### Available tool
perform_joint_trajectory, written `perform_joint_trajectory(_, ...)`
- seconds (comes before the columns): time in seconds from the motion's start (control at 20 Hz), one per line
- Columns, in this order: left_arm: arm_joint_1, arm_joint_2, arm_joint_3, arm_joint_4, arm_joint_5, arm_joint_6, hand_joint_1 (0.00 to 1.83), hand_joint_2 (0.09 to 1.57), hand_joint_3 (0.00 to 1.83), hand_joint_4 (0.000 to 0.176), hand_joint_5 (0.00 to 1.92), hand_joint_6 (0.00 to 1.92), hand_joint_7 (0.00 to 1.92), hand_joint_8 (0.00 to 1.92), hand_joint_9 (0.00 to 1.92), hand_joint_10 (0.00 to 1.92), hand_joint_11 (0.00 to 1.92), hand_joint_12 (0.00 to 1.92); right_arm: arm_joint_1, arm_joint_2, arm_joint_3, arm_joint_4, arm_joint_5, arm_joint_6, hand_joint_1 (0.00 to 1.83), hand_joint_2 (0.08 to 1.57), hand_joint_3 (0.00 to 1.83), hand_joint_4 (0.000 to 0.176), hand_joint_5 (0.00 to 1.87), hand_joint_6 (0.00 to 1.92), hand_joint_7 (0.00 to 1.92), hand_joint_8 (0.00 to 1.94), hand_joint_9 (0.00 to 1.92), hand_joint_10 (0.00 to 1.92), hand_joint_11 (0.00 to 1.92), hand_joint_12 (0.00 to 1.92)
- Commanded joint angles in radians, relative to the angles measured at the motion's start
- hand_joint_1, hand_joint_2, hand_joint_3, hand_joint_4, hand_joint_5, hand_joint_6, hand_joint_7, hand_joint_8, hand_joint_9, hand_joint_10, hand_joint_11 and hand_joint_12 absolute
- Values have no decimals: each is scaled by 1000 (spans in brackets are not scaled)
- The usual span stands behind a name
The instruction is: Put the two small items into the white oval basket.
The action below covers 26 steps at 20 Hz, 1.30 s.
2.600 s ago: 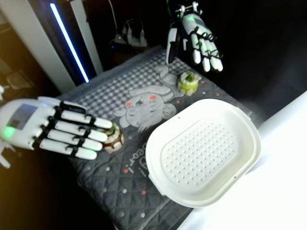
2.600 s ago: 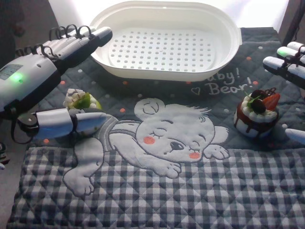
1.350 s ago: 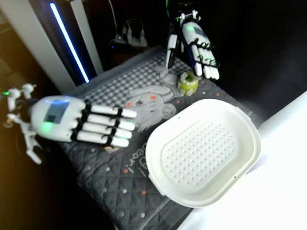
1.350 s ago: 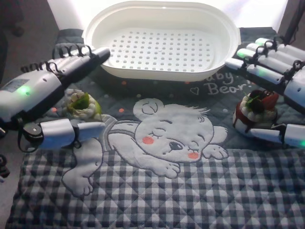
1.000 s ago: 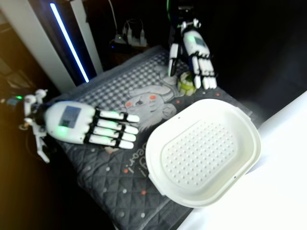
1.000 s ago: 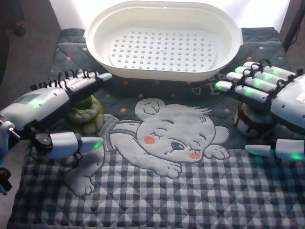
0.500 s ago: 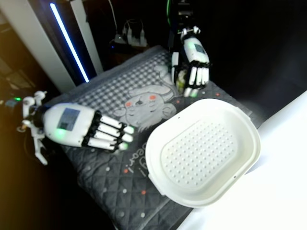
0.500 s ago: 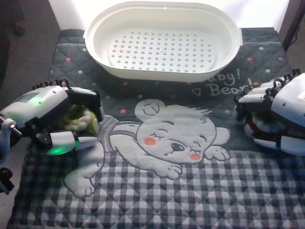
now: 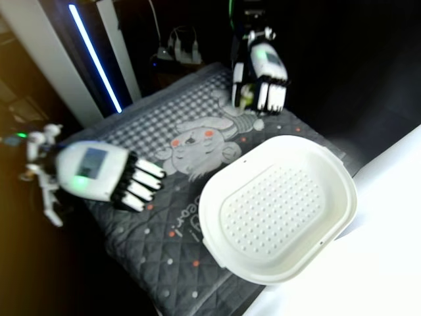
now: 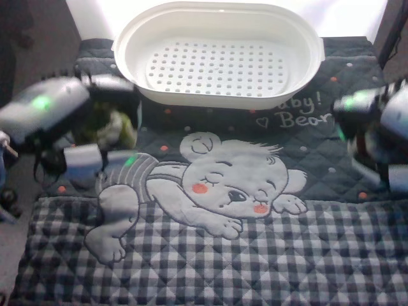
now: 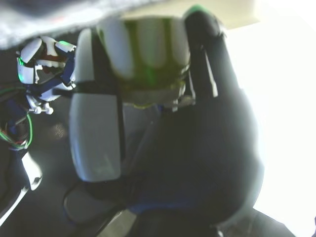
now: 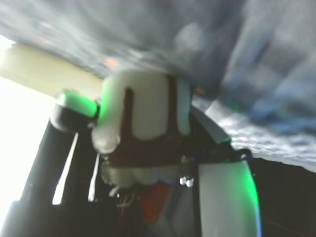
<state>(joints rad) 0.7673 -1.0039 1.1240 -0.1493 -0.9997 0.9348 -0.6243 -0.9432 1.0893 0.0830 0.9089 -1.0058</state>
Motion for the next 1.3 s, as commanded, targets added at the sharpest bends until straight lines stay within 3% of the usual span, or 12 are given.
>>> perform_joint_trajectory(0.0,-7,9,2,14,-118,-3,1090,1364,4,0,553,1529,548,1817,662,1921,831,1921,12,8,2,-6,128,-1,1197,987,667,0,567,1720,805,1802,1143,1921,1236,1921)
perform_joint_trajectory(0.35,-317,-86,168,93,94,-4,1271,1337,6,0,510,1643,533,1649,611,1750,543,1921,309,-117,149,-22,-65,-87,1088,1401,13,0,449,1716,515,1773,755,1921,860,1921)
perform_joint_trajectory(0.4,-362,-108,199,103,140,-4,1275,1340,8,0,519,1599,528,1711,590,1772,540,1921,361,-130,163,-22,-102,-118,217,1166,74,0,89,740,102,1151,150,1551,171,1921)
perform_joint_trajectory(0.45,-411,-139,241,115,194,-4,1269,1347,13,0,517,1629,509,1736,571,1784,553,1921,408,-149,180,-25,-126,-148,43,1036,71,0,17,147,20,309,29,716,33,1518)
perform_joint_trajectory(0.5,-435,-159,265,120,219,-4,1265,1348,14,0,517,1687,502,1713,565,1762,555,1921,427,-162,192,-24,-139,-166,8,967,984,59,3,29,3,61,5,142,6,749)
perform_joint_trajectory(0.6,-498,-230,352,133,295,-4,1275,1337,5,0,524,1734,551,1592,571,1712,465,1921,484,-232,267,-22,-209,-177,0,750,1648,81,0,0,0,1,0,5,0,379)
perform_joint_trajectory(0.9,-545,-356,489,123,428,-4,1119,1331,2,0,584,1460,624,1747,577,1921,721,1921,507,-327,361,11,-282,-177,0,708,1739,82,0,0,0,0,0,0,0,368)
perform_joint_trajectory(0.95,-545,-361,498,117,446,-4,1098,1338,3,0,556,1528,616,1695,453,1831,509,1921,507,-332,369,19,-296,-177,940,852,903,17,421,230,774,1553,925,1537,1036,1610)
perform_joint_trajectory(1.0,-544,-361,499,111,453,-4,1207,1212,0,0,335,1204,370,1207,363,1495,312,1855,507,-333,370,20,-306,-177,1077,970,534,0,730,1154,1107,1863,1296,1844,1389,1859)
perform_joint_trajectory(1.05,-539,-361,501,106,458,-4,1203,1182,0,0,277,953,318,825,320,1242,195,1777,507,-333,371,20,-312,-177,1105,1114,198,0,787,1255,1113,1925,1352,1906,1433,1909)
perform_joint_trajectory(1.1,-536,-360,502,102,463,-4,1082,1175,0,53,204,580,220,362,226,821,54,1621,507,-333,371,20,-312,-177,975,1096,95,0,163,696,377,1505,559,1683,630,1919)
perform_joint_trajectory(1.25,-522,-359,508,87,476,-4,706,1081,3,151,6,11,3,3,5,31,0,915,506,-333,367,20,-315,-177,784,1100,8,0,80,147,174,295,45,809,17,1626)
